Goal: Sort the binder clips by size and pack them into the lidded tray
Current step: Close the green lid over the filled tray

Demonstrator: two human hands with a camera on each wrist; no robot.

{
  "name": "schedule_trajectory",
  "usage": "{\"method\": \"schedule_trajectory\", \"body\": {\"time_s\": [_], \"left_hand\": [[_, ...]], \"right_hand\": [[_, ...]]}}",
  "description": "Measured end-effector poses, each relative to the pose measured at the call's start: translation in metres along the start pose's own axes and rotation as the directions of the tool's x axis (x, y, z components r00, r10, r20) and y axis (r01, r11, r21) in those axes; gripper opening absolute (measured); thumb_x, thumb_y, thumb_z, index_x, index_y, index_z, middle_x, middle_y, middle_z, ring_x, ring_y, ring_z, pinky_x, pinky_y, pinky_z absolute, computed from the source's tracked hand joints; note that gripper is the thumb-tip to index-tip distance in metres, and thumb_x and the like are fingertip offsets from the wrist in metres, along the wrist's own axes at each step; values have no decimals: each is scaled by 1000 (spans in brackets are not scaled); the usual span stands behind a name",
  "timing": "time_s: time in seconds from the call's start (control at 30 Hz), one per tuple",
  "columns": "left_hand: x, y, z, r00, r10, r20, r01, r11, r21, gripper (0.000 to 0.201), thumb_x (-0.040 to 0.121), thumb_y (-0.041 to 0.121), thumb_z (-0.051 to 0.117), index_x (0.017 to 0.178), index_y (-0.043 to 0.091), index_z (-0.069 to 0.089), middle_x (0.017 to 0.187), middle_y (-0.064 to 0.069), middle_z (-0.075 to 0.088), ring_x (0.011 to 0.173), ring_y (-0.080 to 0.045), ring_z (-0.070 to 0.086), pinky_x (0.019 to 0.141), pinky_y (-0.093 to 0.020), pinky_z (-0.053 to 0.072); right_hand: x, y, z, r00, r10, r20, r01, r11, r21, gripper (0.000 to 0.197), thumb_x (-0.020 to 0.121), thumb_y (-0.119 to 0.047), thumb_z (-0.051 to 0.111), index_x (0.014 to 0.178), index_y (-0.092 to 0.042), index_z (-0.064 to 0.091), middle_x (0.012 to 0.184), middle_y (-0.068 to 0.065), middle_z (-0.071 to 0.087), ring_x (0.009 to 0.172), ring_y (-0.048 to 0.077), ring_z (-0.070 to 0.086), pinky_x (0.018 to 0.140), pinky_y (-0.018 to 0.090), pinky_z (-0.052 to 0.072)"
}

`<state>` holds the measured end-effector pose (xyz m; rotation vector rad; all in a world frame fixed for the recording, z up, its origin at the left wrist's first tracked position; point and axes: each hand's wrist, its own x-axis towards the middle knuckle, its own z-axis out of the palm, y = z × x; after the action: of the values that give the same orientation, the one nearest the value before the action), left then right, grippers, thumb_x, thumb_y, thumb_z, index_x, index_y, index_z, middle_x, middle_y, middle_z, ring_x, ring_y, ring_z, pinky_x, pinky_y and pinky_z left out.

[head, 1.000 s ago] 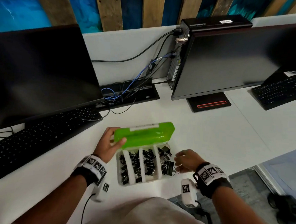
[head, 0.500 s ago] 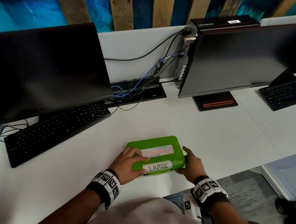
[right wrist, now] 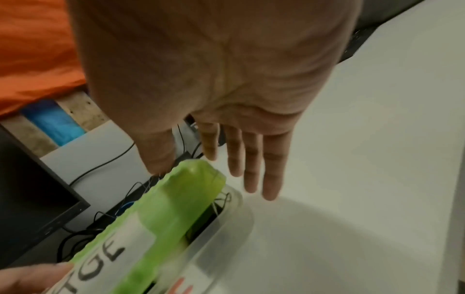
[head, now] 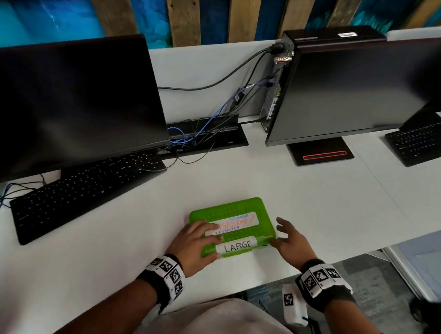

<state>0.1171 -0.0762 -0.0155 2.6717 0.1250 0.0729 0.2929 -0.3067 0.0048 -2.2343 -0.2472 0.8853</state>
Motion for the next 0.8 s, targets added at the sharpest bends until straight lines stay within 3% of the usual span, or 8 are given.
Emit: {"method": "schedule_trajectory", "body": {"time_s": [0.07, 0.13, 0.23, 0.37, 0.5, 0.63, 0.73, 0.8], "left_hand": [[-1, 0, 2, 1000, 10, 16, -11, 999, 50, 36, 79, 59, 51, 108, 38, 59, 133, 12, 52, 124, -13, 30, 103, -43, 40], [0, 3, 0, 998, -14, 60, 9, 997, 79, 35, 79, 58, 51, 108, 38, 56, 134, 12, 49, 124, -12, 28, 100, -49, 40], [6, 13, -4, 985, -74, 154, 57, 992, 111, 33, 79, 54, 54, 108, 36, 54, 140, 13, 40, 131, -9, 17, 105, -60, 25], [24, 36, -8, 932, -192, 309, 163, 980, 117, 43, 80, 52, 56, 111, 24, 45, 150, 11, 20, 145, -15, 0, 106, -70, 13], [30, 53, 3, 906, -260, 333, 184, 953, 242, 69, 78, 62, 54, 130, 20, 33, 151, 5, 15, 146, -23, -3, 101, -78, 5], [29, 53, 9, 911, -267, 315, 165, 935, 314, 72, 85, 63, 43, 143, 30, 16, 154, 2, 10, 145, -28, -7, 96, -81, -5], [32, 52, 8, 901, -260, 349, 142, 934, 328, 83, 83, 59, 51, 144, 38, 0, 154, 3, 5, 145, -30, -6, 95, -81, -3], [34, 49, 6, 899, -253, 358, 135, 937, 323, 85, 83, 51, 56, 144, 39, -1, 153, 3, 6, 144, -31, -4, 96, -81, 1]], "right_hand": [[3, -2, 5, 999, -27, -42, 27, 1000, 6, 41, 86, -33, 66, 124, -23, 56, 109, -2, 64, 91, 19, 67, 78, 22, 49], [11, 3, 10, 994, 9, -111, -5, 999, 44, 33, 80, -42, 70, 107, -22, 66, 101, 2, 71, 84, 18, 68, 78, 33, 55], [23, 11, 13, 991, 75, -110, -64, 994, 94, 37, 70, -47, 75, 97, -22, 68, 98, 3, 72, 87, 24, 69, 80, 46, 57], [27, -1, 13, 991, 62, -115, -66, 997, -29, 38, 81, -31, 71, 113, -13, 62, 104, 6, 69, 97, 25, 64, 82, 29, 47], [27, -1, 13, 993, 37, -110, -43, 998, -53, 38, 82, -29, 70, 114, -10, 61, 105, 6, 69, 96, 24, 63, 86, 34, 50], [23, -6, 14, 995, 4, -102, -12, 997, -78, 34, 83, -26, 70, 111, -10, 61, 104, 8, 70, 85, 22, 62, 79, 32, 50], [14, -2, 12, 993, -22, -116, 18, 999, -32, 38, 82, -24, 71, 116, -11, 60, 100, 8, 70, 75, 17, 63, 71, 24, 47], [8, 3, 5, 997, -62, -41, 62, 998, 17, 48, 79, -14, 74, 124, -13, 56, 103, 5, 68, 75, 10, 65, 68, 17, 49]]}}
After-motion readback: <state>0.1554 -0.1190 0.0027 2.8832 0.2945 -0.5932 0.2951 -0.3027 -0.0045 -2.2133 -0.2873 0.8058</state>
